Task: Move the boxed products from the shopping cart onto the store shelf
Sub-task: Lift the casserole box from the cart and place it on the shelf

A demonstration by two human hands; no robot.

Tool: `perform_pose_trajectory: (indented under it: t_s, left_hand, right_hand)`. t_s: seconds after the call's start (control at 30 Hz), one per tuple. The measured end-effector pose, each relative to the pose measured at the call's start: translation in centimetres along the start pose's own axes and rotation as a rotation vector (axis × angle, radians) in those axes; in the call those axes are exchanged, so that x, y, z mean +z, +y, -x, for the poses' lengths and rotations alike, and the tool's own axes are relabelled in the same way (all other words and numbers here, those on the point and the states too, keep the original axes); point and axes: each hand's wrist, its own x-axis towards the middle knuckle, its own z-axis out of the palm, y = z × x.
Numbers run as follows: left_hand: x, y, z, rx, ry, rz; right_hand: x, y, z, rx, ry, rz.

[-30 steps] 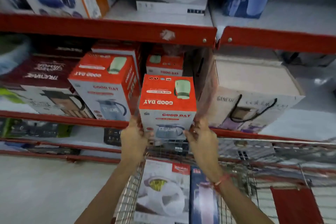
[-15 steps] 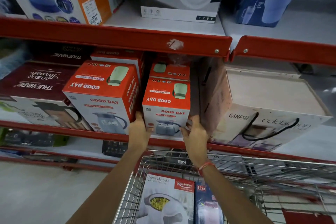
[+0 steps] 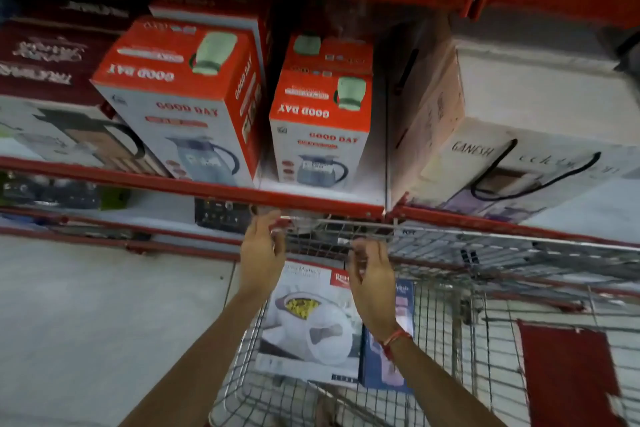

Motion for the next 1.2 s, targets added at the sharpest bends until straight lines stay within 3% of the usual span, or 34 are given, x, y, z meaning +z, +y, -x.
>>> perform_pose_trajectory:
  t_s: [0.13, 0.2, 0.33, 0.5, 0.7, 1.03, 1.2]
  left_hand:
    - [2.6, -4.3, 4.3, -0.233, -0.377, -0.192]
    - [3.7, -6.1, 6.3, -0.361, -0.521, -0.245]
    - [5.2, -9.3, 8.4, -0.591, -0.653, -0.270]
    - [6.7, -11.2, 8.8, -0.735, -0.635, -0.188]
    - [3.0, -8.9, 9.6, -0.617, -0.549, -0.167]
    - [-9.4, 2.3, 12.8, -0.210, -0.286, -0.111]
    - [-13.0, 5.7, 13.5, -0.125, -0.246, -0.019]
  right_hand:
    - [2.3, 6.7, 4.7, 0.476, -0.388, 0.101]
    - [2.8, 8.8, 6.3, 0.662, -0.508, 0.142]
    - [3.6, 10.4, 7.5, 0.818, -0.568, 0.114]
    - [5.4, 11.1, 7.5, 0.893, -0.478, 0.009]
    - [2.3, 9.1, 7.1, 0.760, -0.428, 0.012]
    - [-12.5, -2.5, 8.0, 0.464, -0.368, -0.062]
    - [-15.7, -5.5, 9.2, 0.385, -0.253, -0.100]
